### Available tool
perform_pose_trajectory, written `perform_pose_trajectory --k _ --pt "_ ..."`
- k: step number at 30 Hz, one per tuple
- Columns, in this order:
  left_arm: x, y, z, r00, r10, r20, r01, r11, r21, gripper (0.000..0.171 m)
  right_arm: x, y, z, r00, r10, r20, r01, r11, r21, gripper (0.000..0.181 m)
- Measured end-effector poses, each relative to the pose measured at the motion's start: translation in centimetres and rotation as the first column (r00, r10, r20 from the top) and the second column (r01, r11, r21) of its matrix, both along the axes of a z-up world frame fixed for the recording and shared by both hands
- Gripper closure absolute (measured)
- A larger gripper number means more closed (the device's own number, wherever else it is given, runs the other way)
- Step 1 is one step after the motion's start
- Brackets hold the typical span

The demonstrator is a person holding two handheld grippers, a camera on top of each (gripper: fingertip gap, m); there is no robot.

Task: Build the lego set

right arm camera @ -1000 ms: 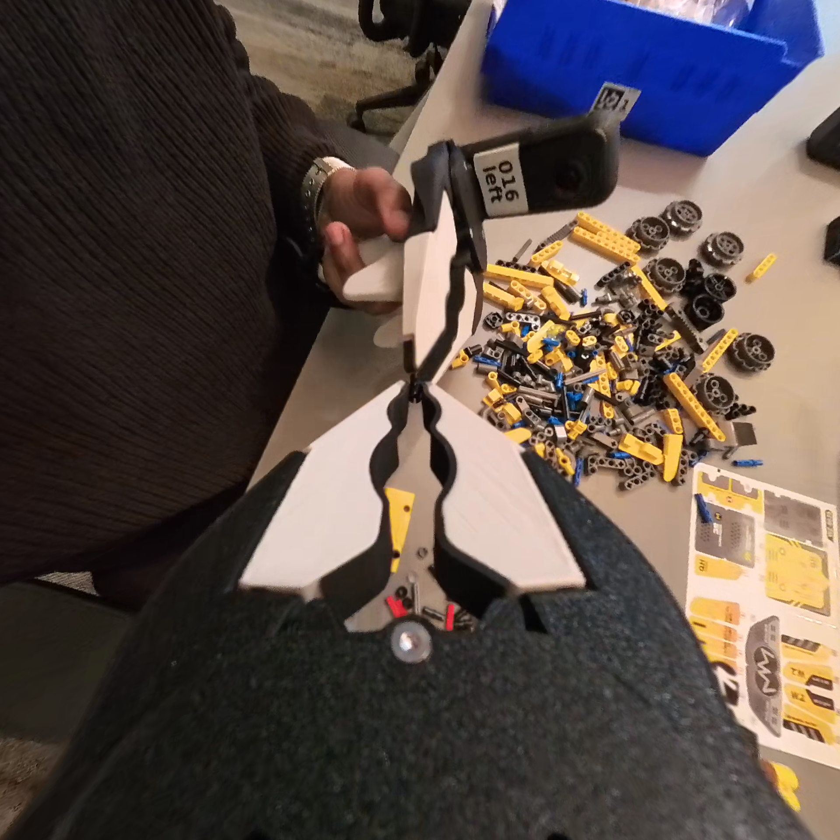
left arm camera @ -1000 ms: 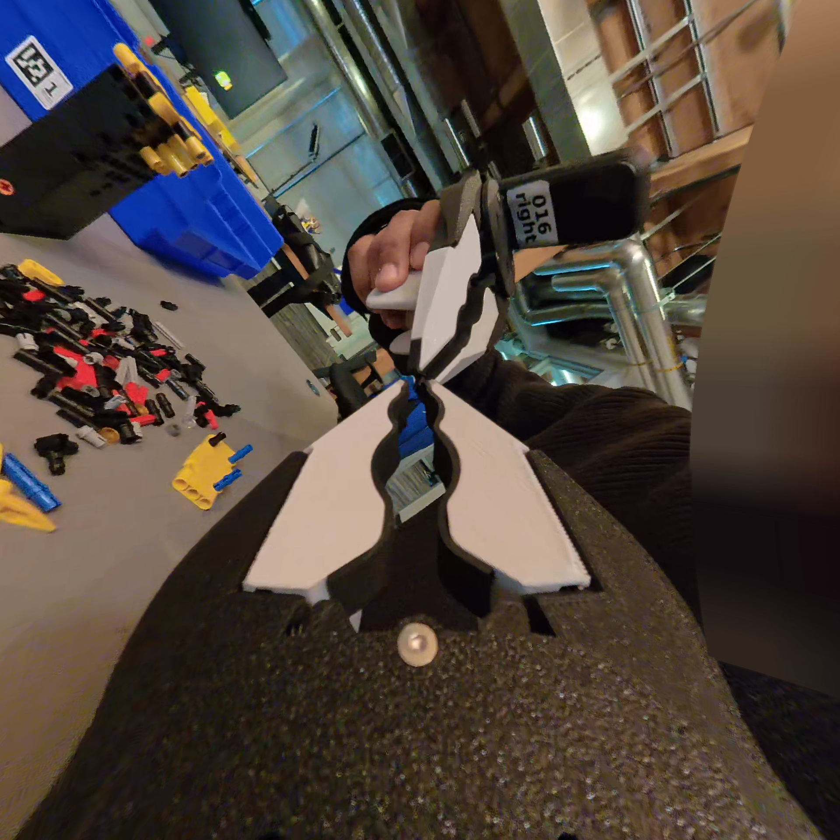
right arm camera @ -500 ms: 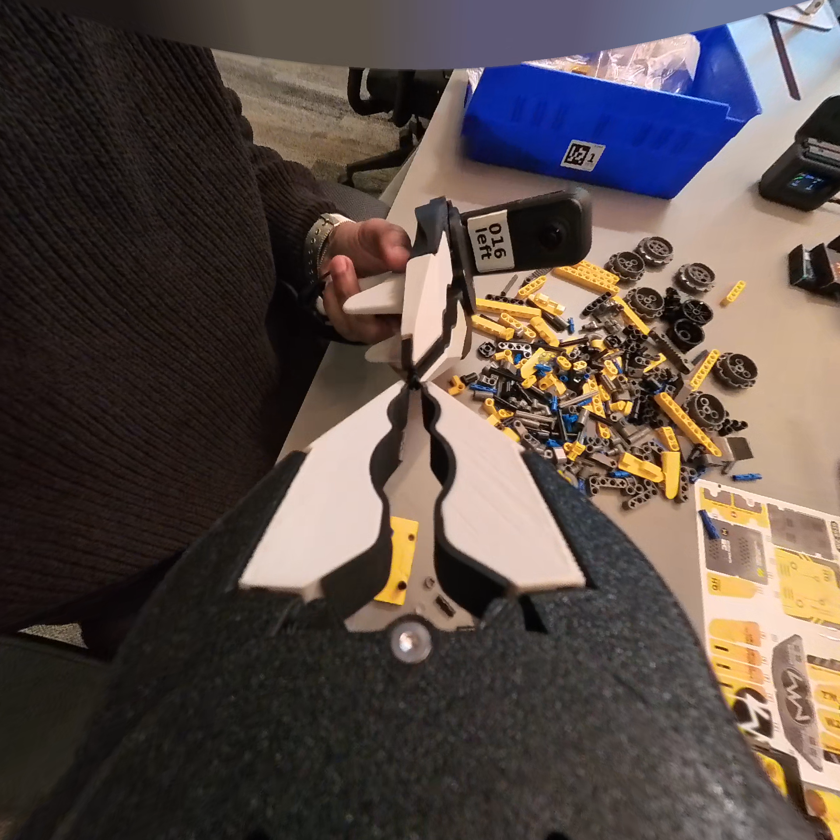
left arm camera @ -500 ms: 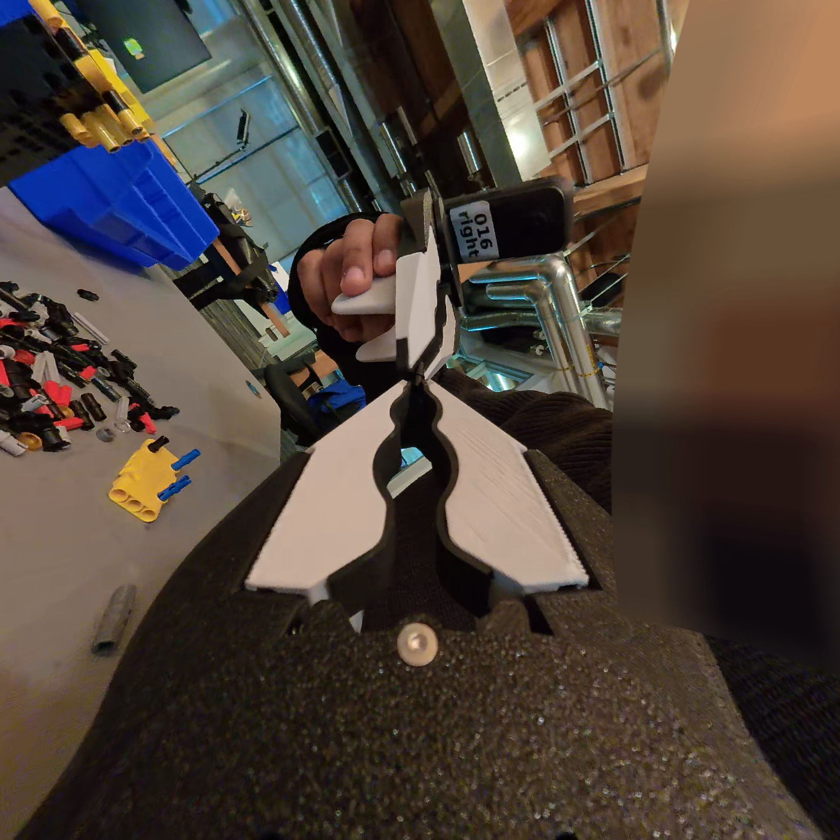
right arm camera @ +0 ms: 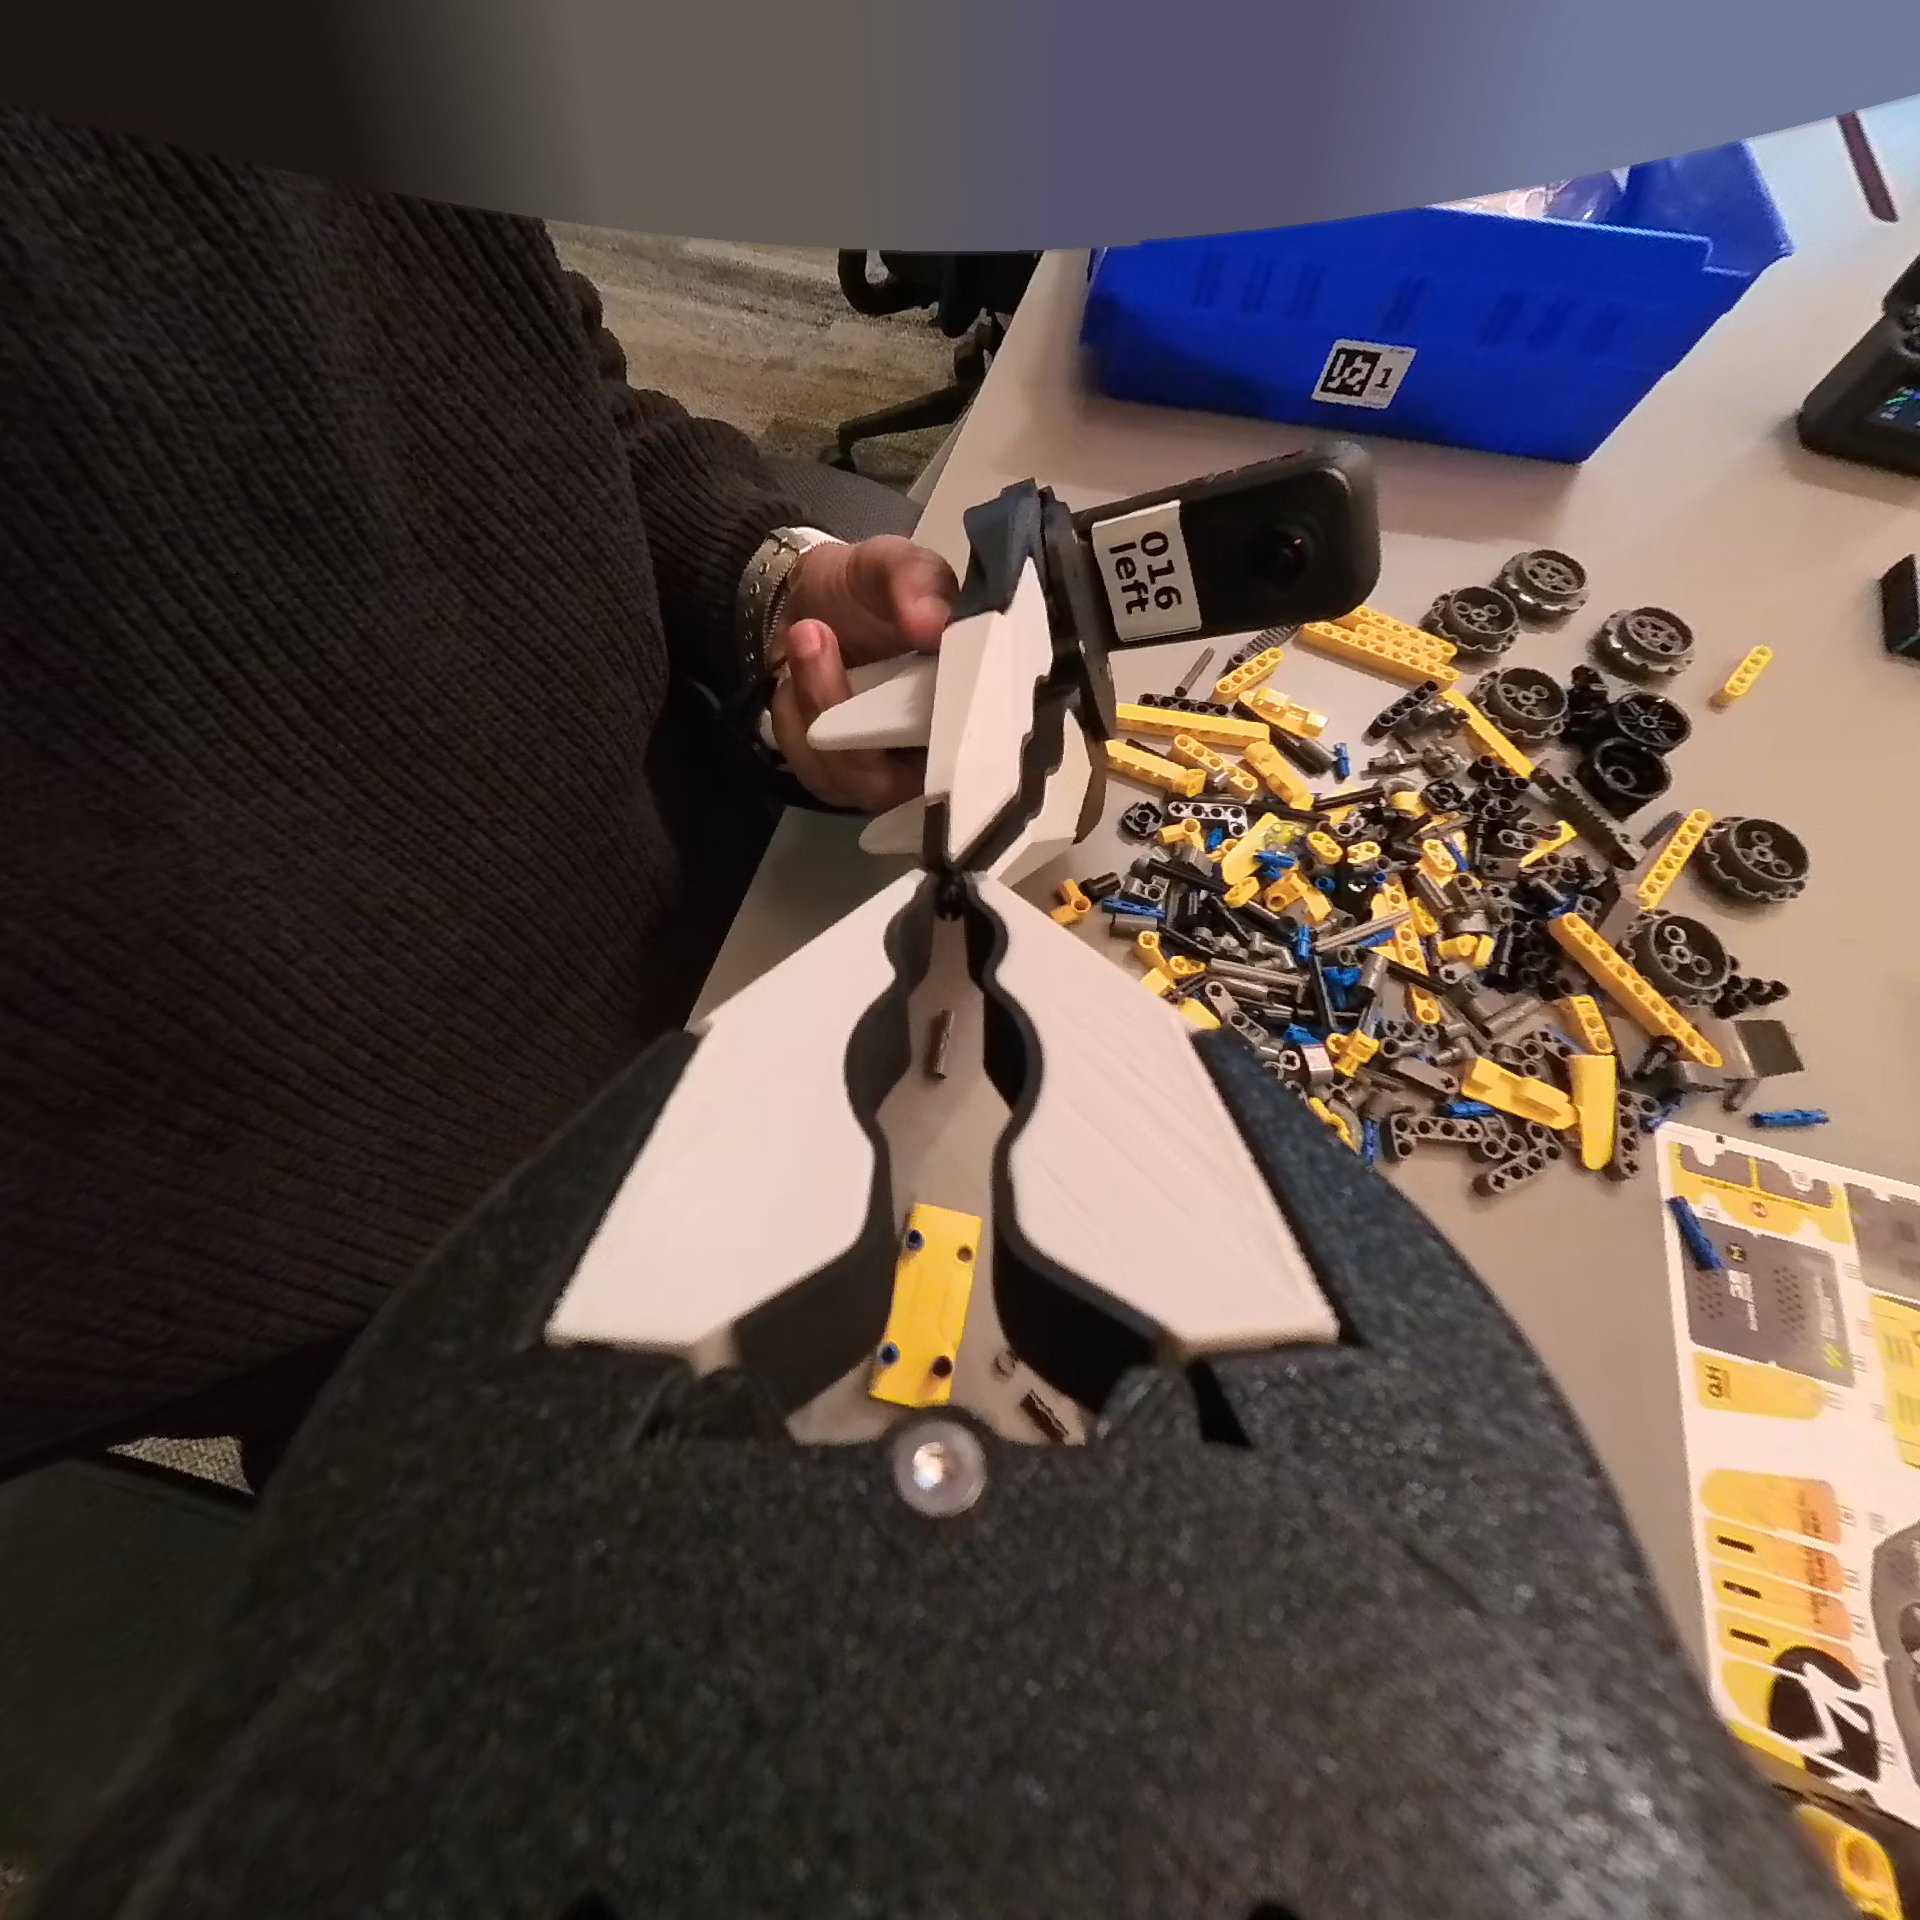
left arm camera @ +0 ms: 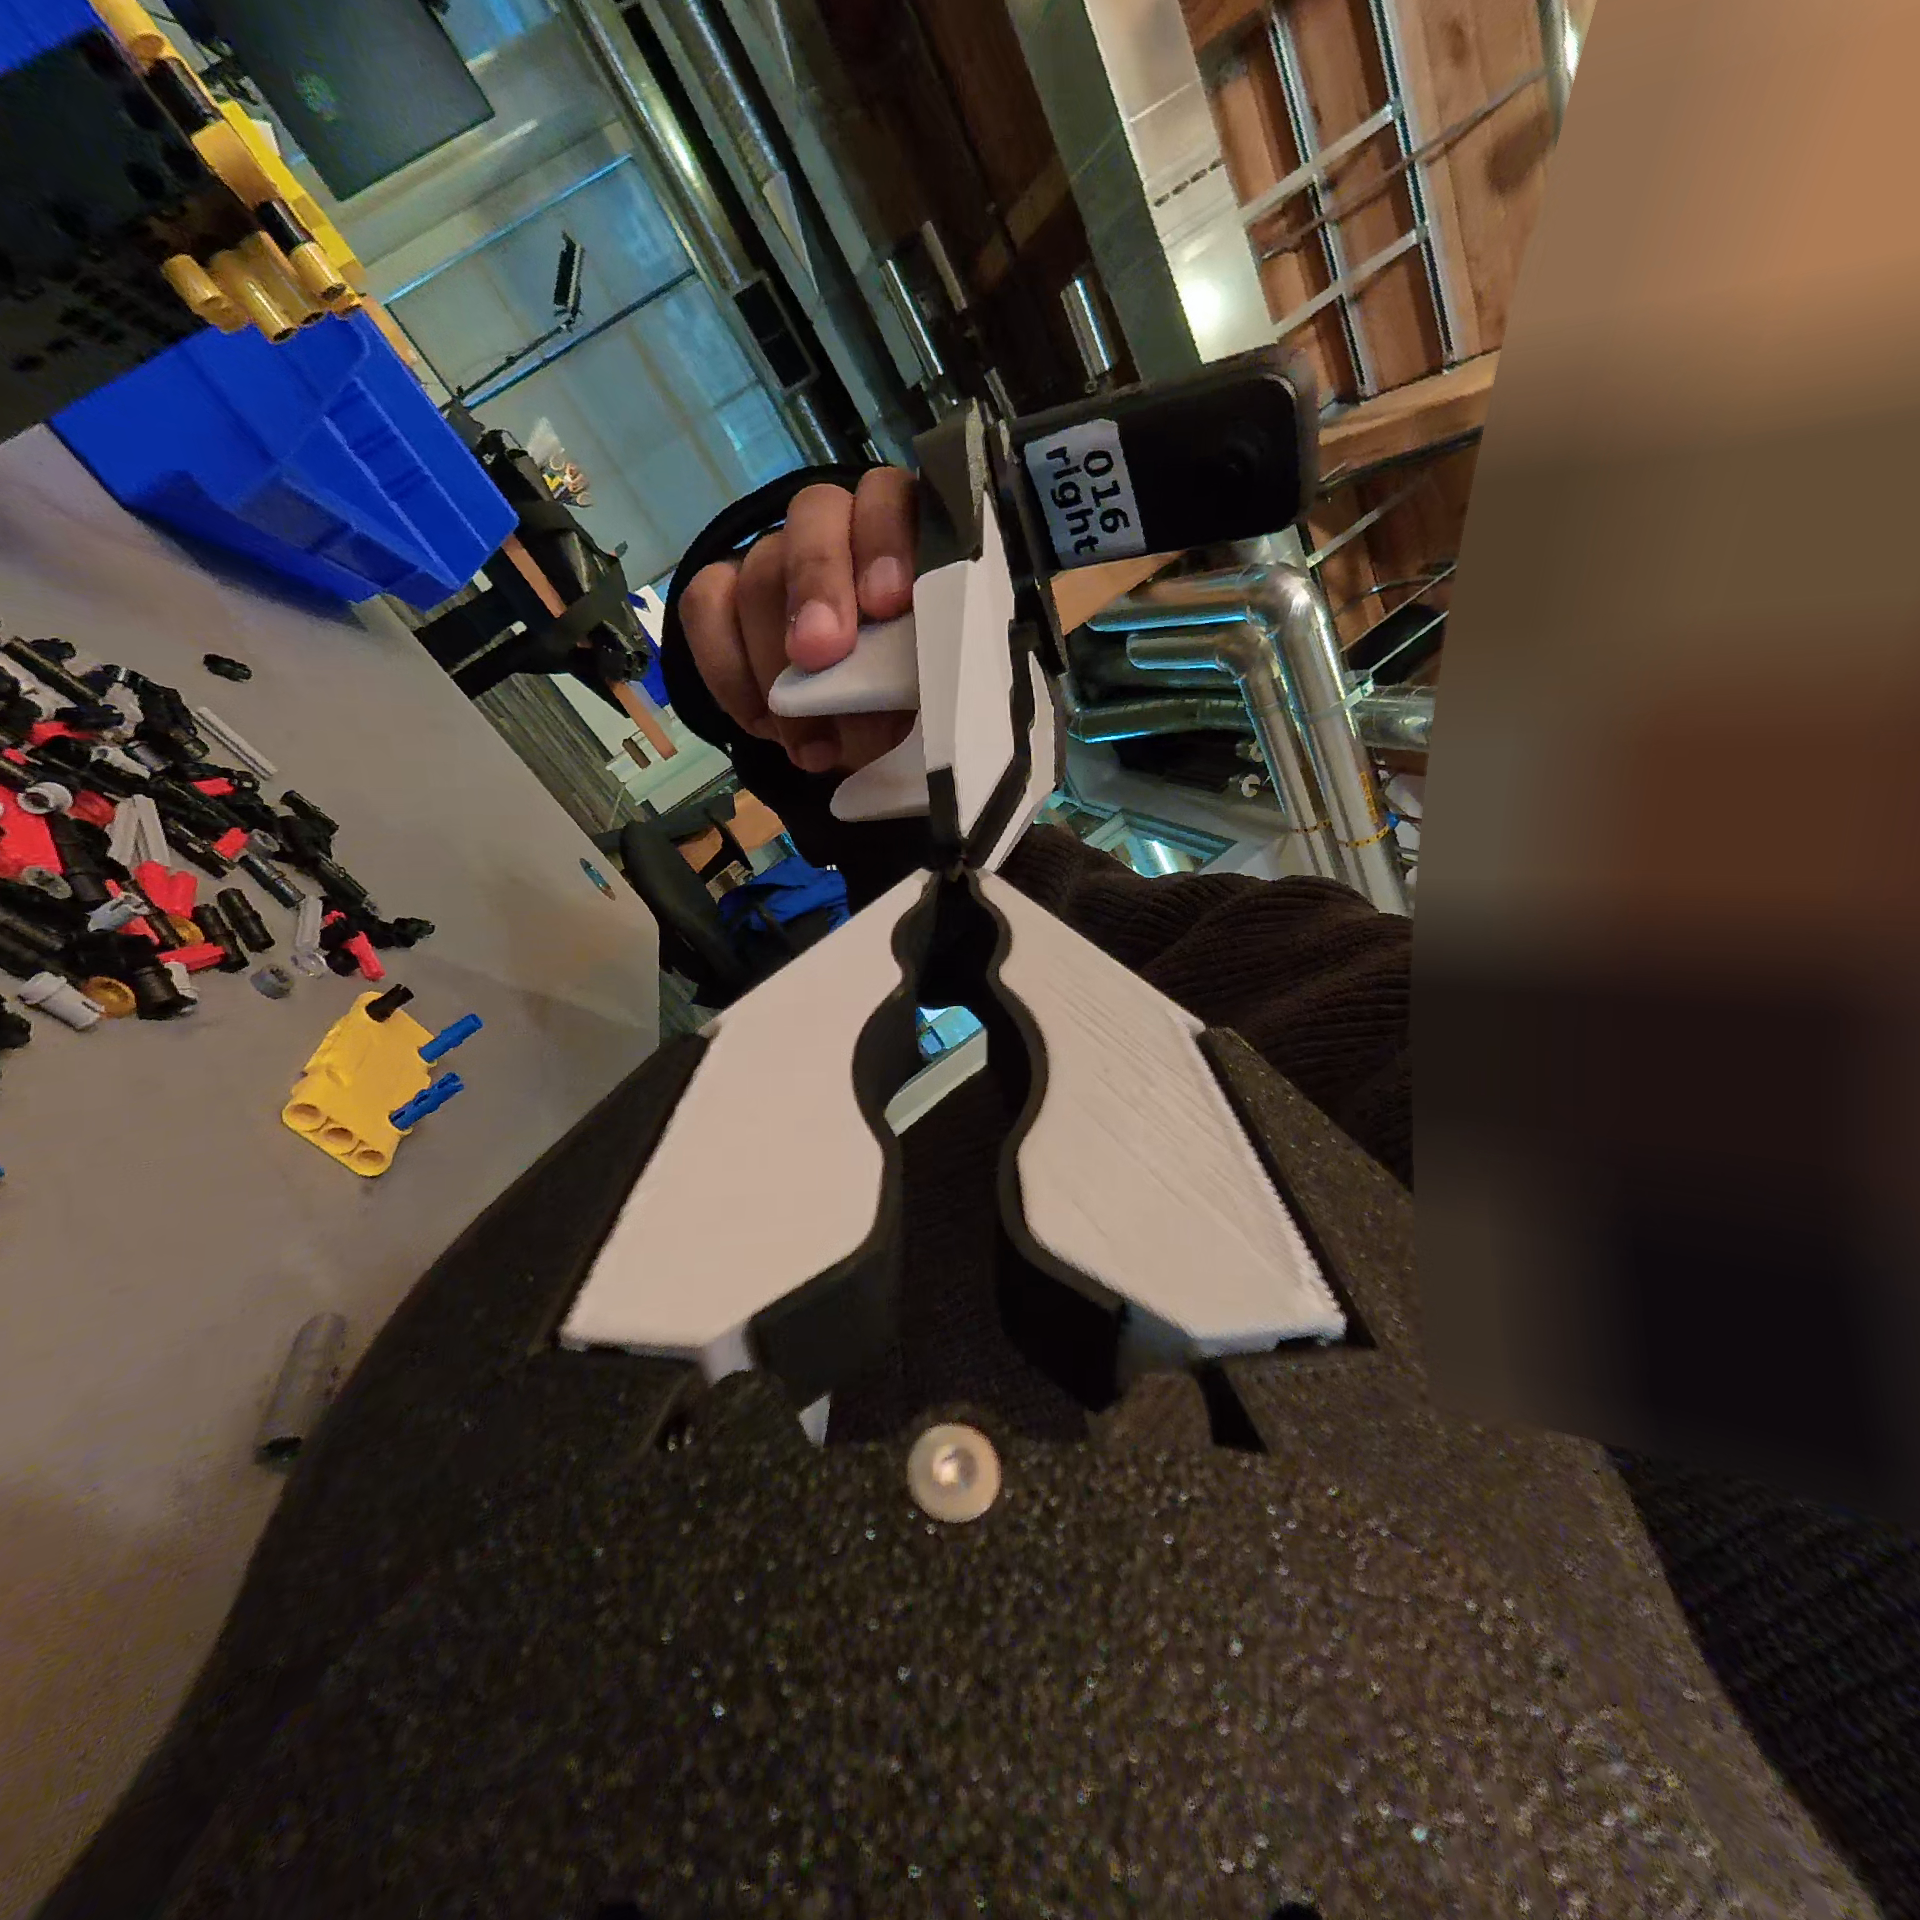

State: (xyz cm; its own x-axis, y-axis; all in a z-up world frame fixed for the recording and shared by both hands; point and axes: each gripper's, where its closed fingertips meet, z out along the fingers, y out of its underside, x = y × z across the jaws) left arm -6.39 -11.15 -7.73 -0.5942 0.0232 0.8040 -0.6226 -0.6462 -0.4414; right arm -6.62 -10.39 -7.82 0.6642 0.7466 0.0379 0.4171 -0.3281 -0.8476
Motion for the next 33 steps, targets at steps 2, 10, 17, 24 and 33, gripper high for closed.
perform_pose_trajectory --k 2,10,17,24,33 --pt "0.0 0.0 0.1 1.0 0.001 0.002 -0.001 1.0 0.0 0.167 0.0 0.0 0.0 1.0 0.0 0.0 0.0 1.0 0.001 0.176" --pt "0.8 0.3 -0.7 0.997 0.073 -0.035 -0.071 0.996 0.054 0.164 0.6 0.2 -0.4 0.999 -0.037 0.027 0.038 0.999 -0.026 0.176" --pt "3.0 1.7 -4.8 0.948 0.308 -0.08 -0.254 0.884 0.393 0.159 4.3 -0.5 -5.9 0.948 -0.059 0.314 0.128 0.97 -0.205 0.177" --pt "3.4 1.5 -6.5 0.933 0.356 -0.056 -0.278 0.811 0.514 0.159 4.4 -2.8 -11.4 0.836 0.227 0.499 0.006 0.906 -0.423 0.177" --pt "3.0 1.9 -5.6 0.947 0.315 -0.061 -0.265 0.876 0.403 0.159 4.9 -3.5 -13.0 0.788 0.317 0.527 -0.002 0.858 -0.513 0.177"
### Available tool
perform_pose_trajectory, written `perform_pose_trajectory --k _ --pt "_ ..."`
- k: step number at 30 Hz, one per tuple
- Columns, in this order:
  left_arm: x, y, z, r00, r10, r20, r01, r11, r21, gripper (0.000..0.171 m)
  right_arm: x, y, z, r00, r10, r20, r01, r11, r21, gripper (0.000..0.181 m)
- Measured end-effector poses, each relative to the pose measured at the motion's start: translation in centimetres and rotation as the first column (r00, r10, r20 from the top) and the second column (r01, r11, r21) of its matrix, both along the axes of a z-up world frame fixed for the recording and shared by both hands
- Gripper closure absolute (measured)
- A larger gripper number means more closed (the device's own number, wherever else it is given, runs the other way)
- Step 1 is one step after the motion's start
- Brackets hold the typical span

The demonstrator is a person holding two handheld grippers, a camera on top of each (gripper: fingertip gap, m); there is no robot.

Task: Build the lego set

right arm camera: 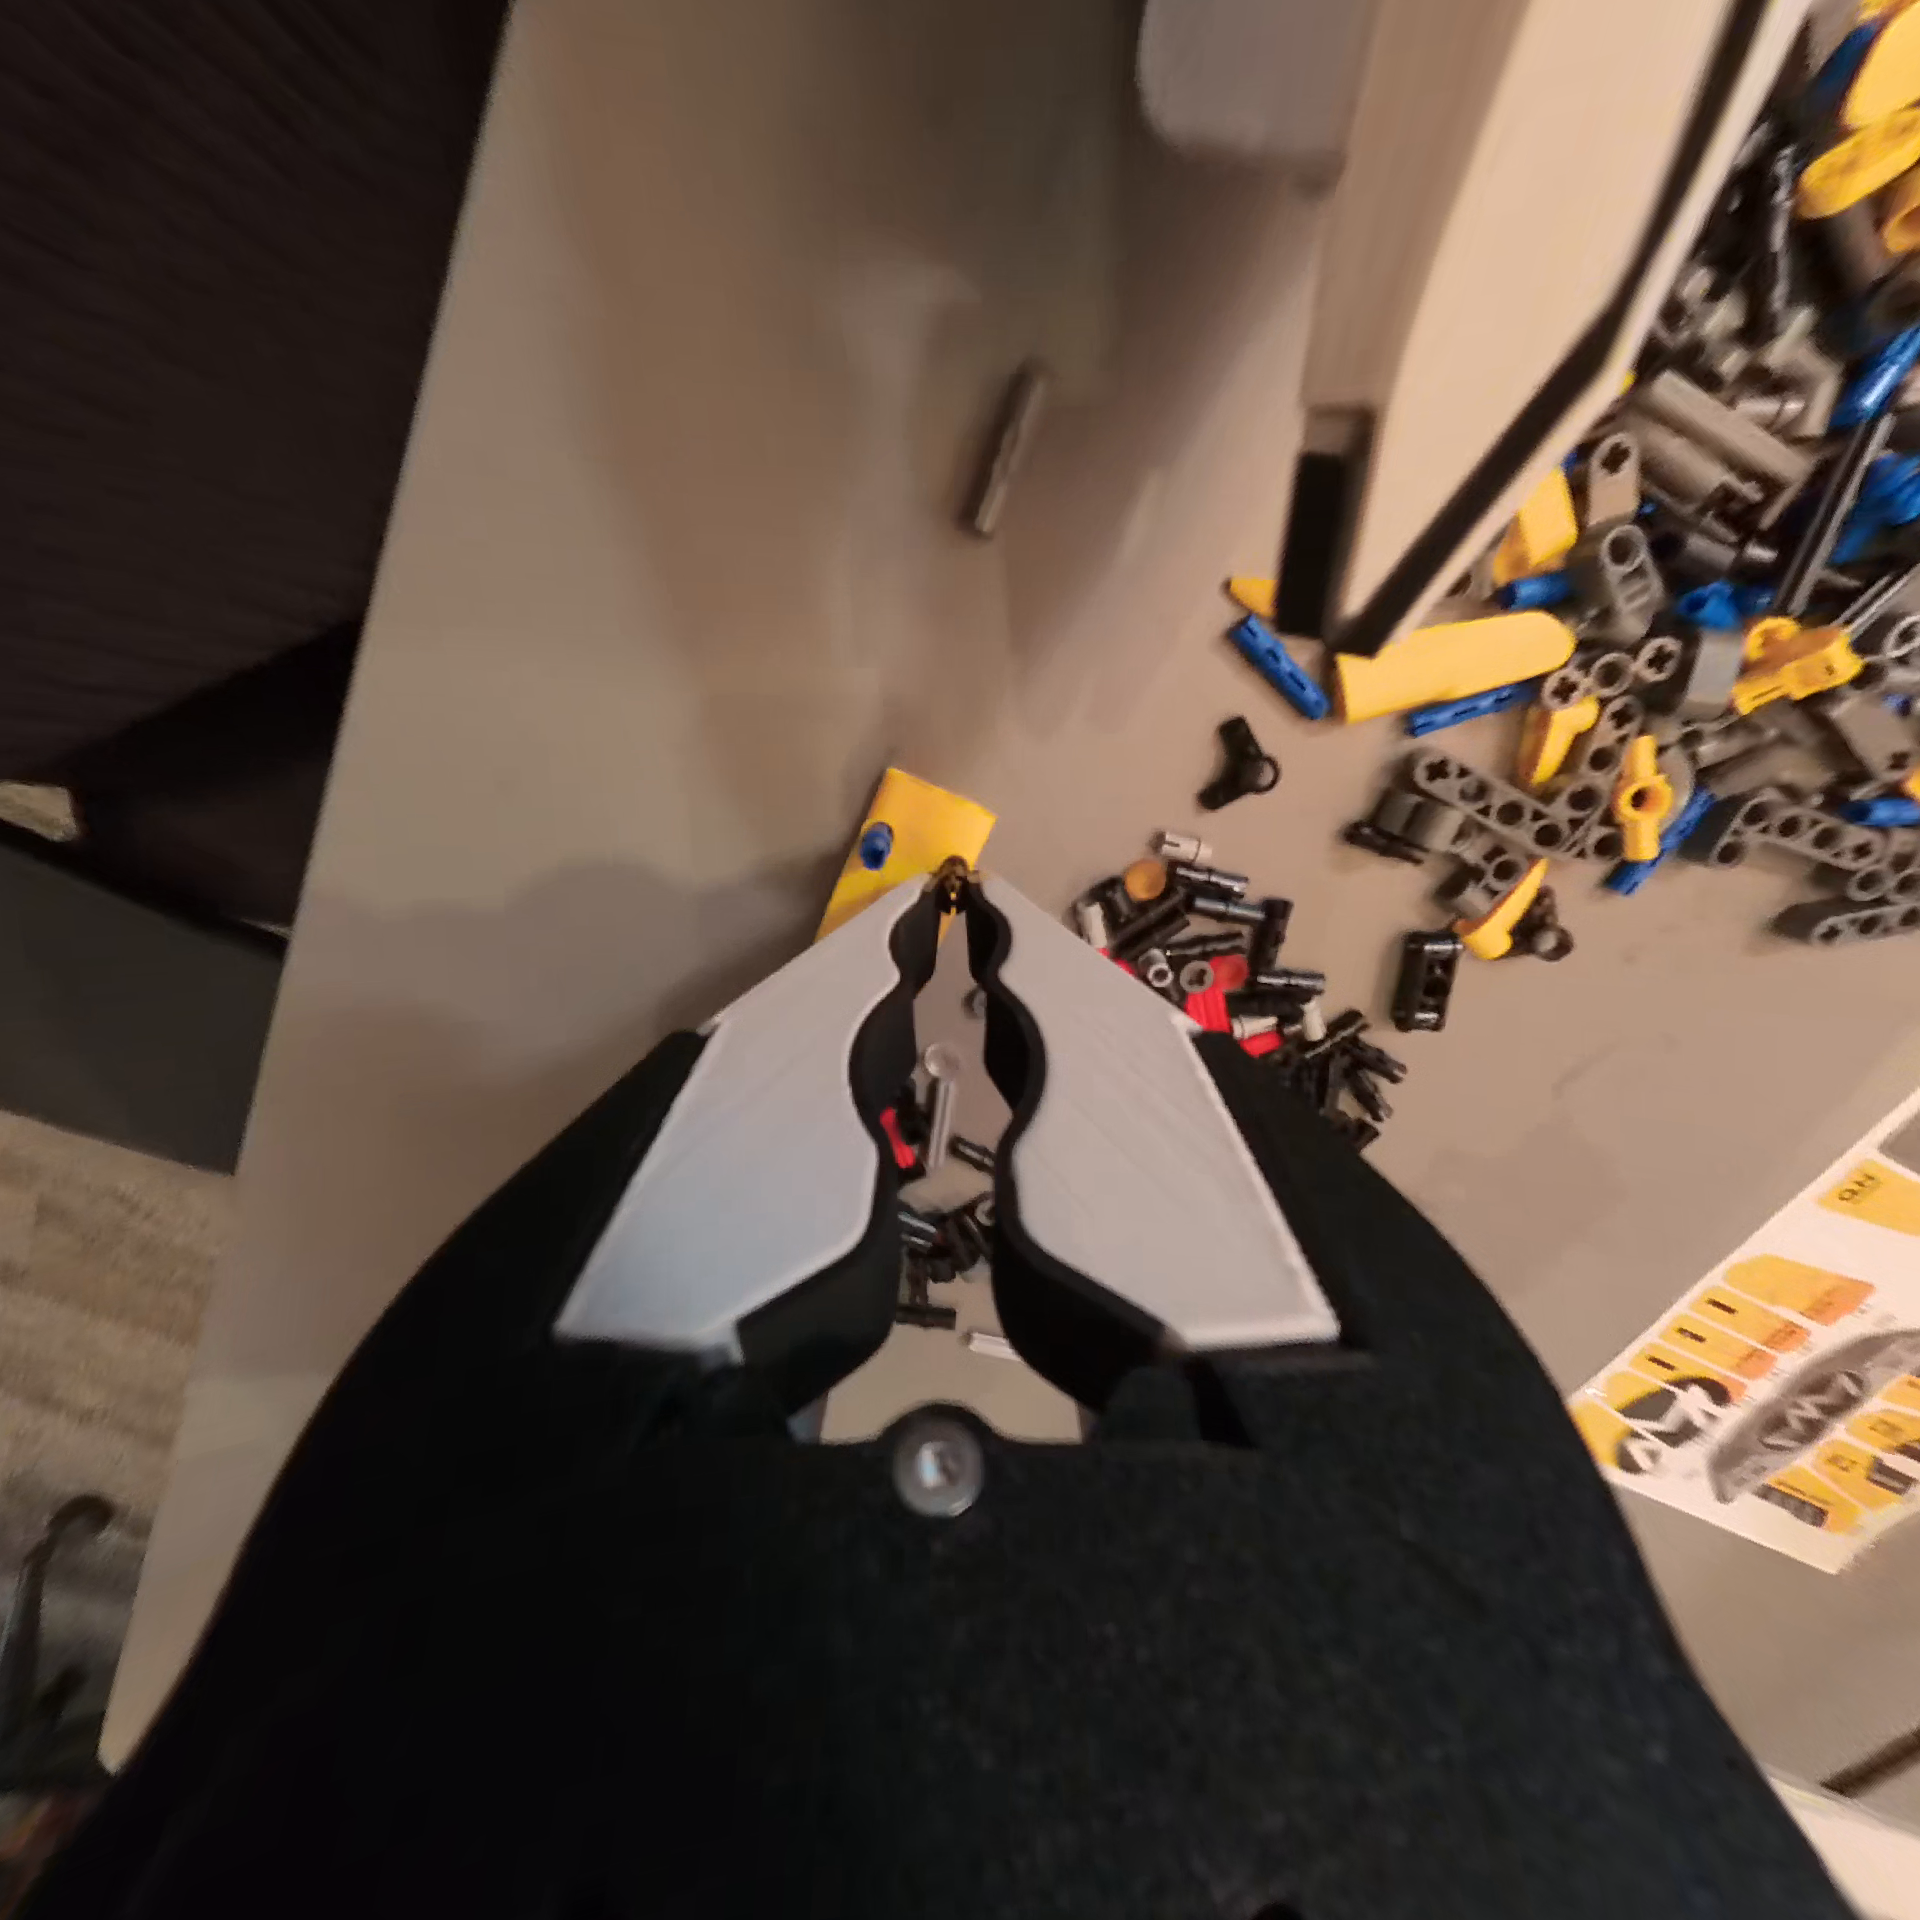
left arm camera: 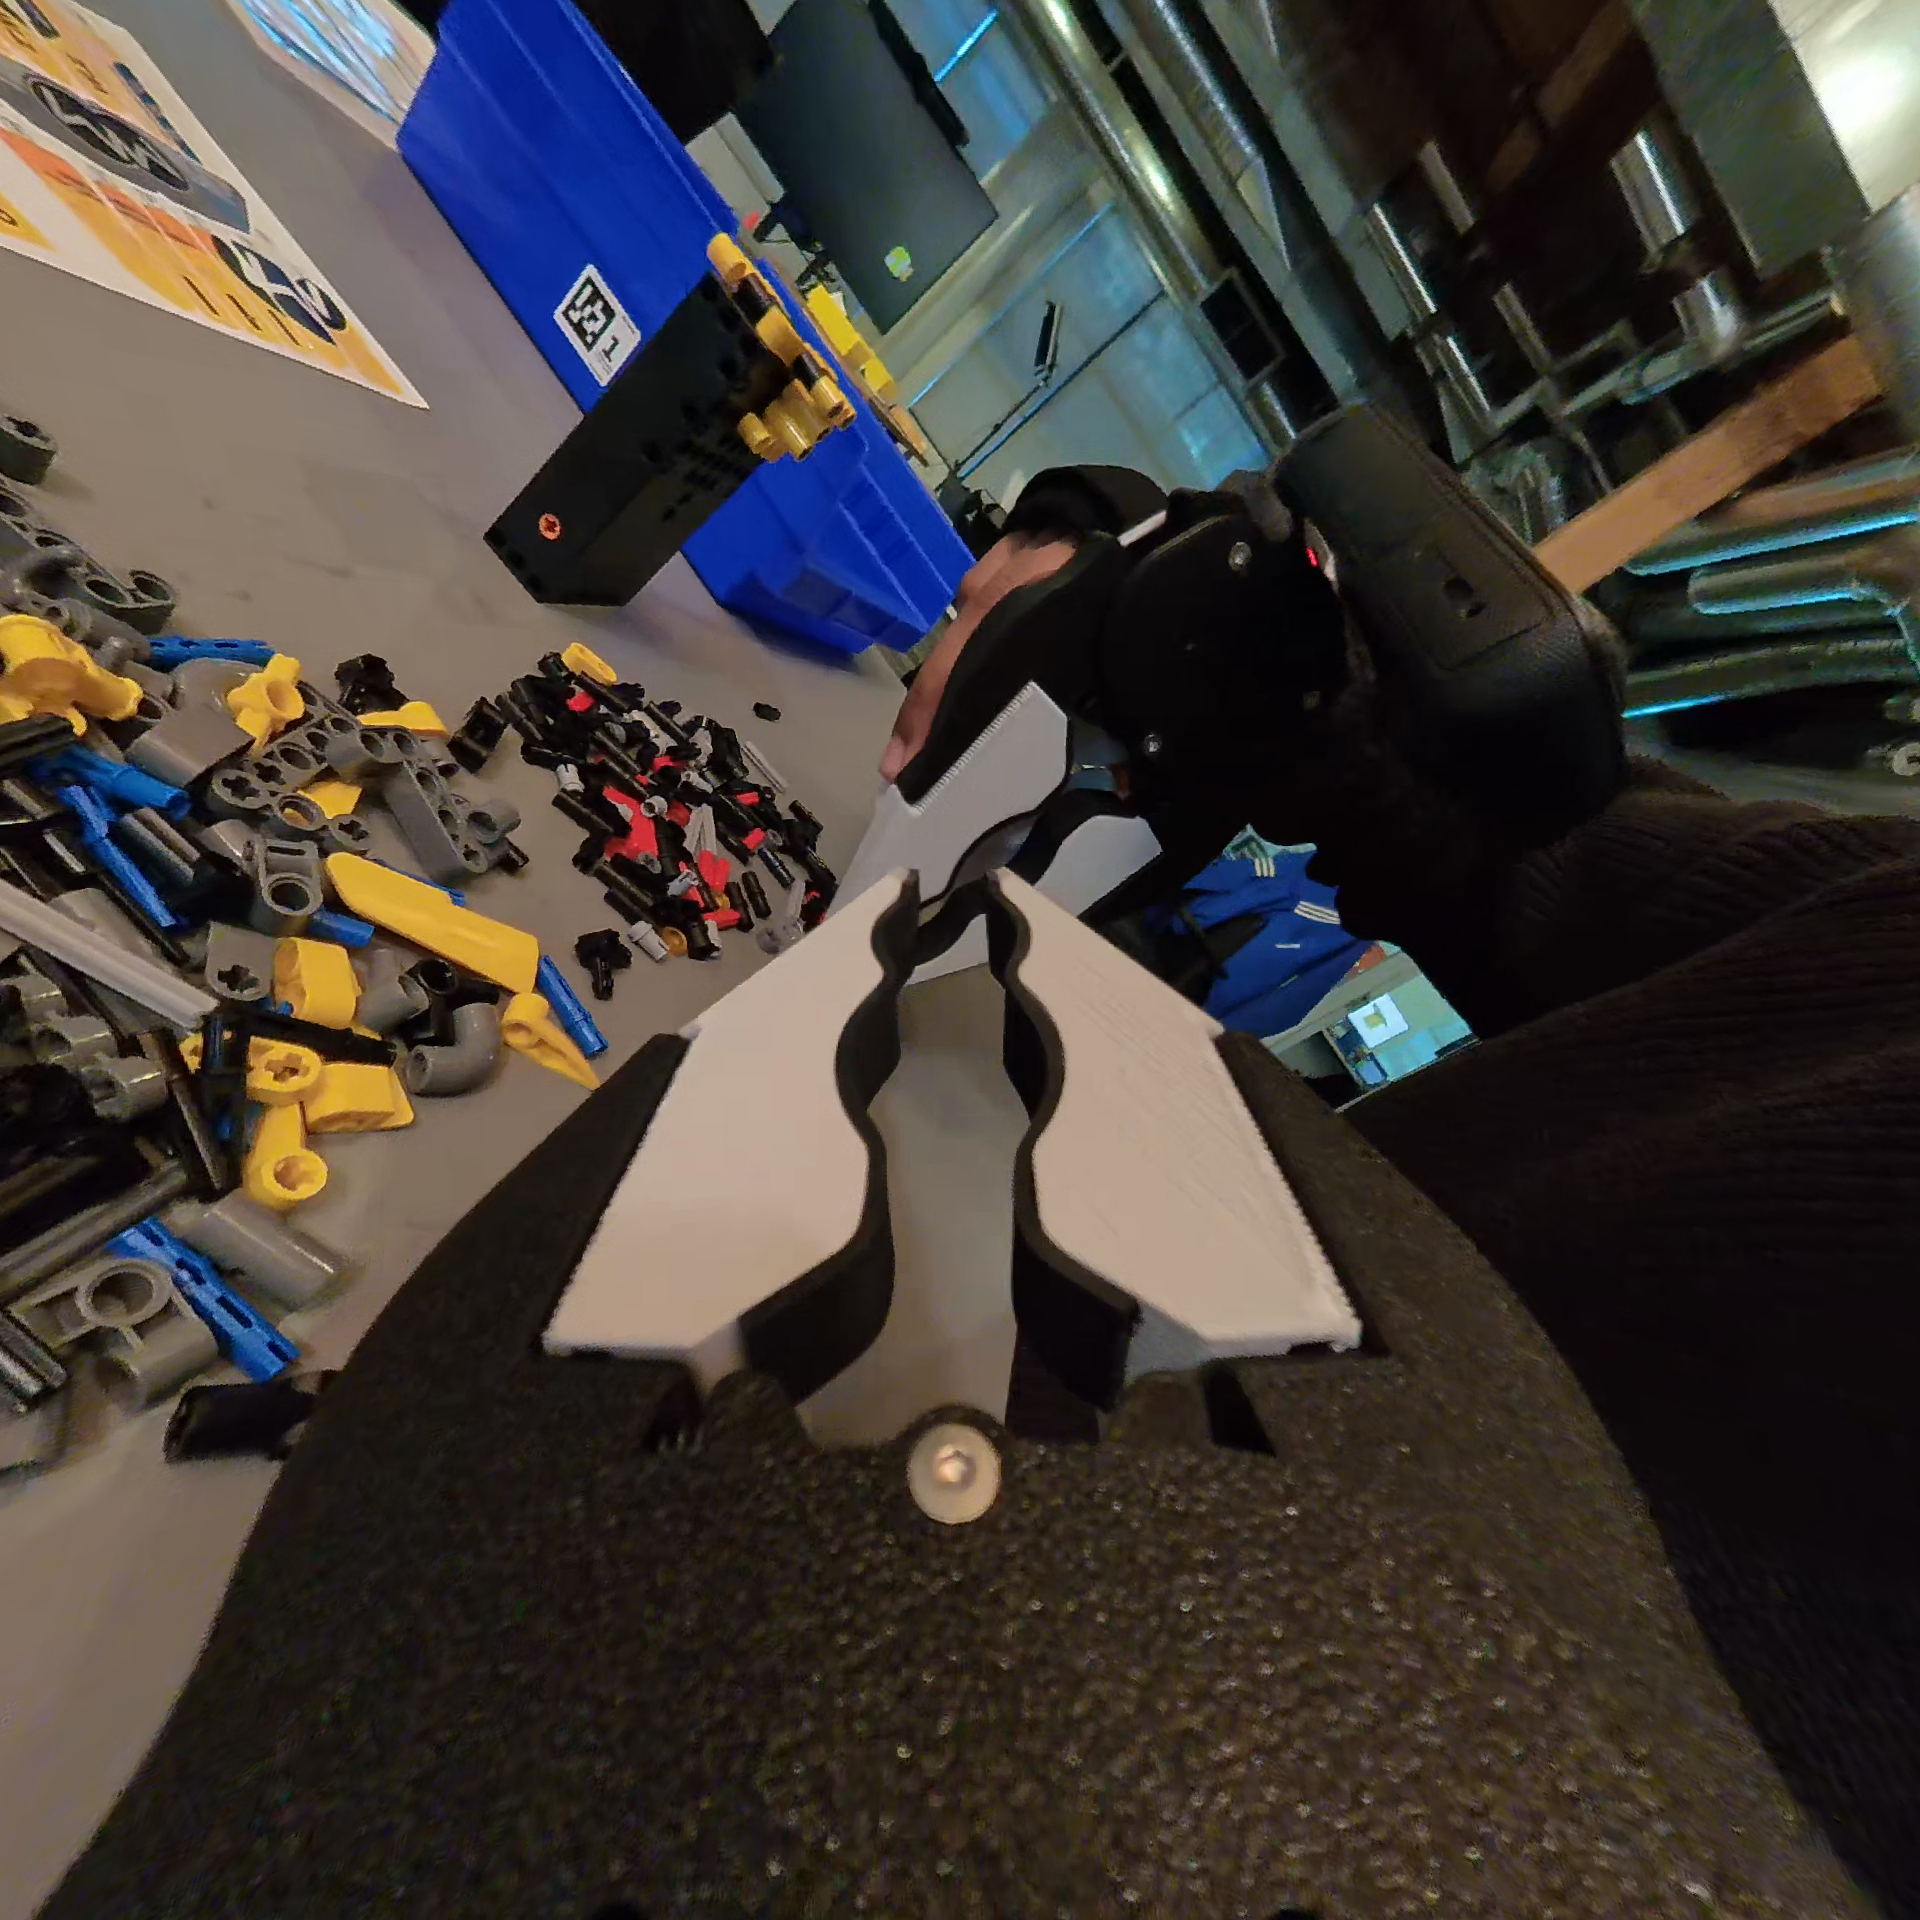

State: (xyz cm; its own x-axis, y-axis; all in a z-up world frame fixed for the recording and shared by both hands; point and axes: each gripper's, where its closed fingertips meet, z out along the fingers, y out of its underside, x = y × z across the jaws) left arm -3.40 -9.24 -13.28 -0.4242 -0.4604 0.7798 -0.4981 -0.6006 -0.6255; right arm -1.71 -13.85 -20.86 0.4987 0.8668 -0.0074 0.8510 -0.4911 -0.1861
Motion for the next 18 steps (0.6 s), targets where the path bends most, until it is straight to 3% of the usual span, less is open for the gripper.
perform_pose_trajectory --k 18 --pt "-0.17 0.13 0.31 1.0 -0.013 0.014 0.013 0.999 -0.033 0.159 -0.24 0.19 -0.02 0.999 -0.026 0.037 0.028 0.997 -0.073 0.177"
